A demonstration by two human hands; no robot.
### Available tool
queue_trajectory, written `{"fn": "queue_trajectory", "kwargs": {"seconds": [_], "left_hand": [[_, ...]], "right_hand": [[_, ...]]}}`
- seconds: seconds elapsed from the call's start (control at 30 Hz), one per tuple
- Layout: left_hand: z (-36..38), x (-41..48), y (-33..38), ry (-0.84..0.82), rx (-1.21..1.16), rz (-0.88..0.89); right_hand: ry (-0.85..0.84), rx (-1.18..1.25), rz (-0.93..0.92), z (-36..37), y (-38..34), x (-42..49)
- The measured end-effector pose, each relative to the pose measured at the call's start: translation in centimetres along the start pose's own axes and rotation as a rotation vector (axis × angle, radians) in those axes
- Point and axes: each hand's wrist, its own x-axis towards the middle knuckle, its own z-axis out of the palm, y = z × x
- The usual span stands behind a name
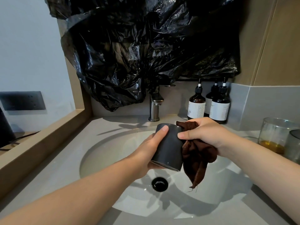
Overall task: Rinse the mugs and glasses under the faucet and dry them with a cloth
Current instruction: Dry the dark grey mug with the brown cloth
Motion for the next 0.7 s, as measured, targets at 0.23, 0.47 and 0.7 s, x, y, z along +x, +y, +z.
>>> {"fn": "queue_trajectory", "kwargs": {"seconds": [0.23, 0.47, 0.7], "left_hand": [[0.1, 0.1, -0.1, 0.05, -0.142, -0.036], [0.2, 0.8, -0.6, 0.057, -0.278, -0.093], [0.5, 0.7, -0.4, 0.128, -0.188, -0.01]], "right_hand": [[0.307, -0.265, -0.258, 1.4, 0.6, 0.0], [0.447, -1.016, -0.903, 3.8, 1.9, -1.2], [0.552, -0.959, -0.763, 4.2, 0.3, -0.1]]}}
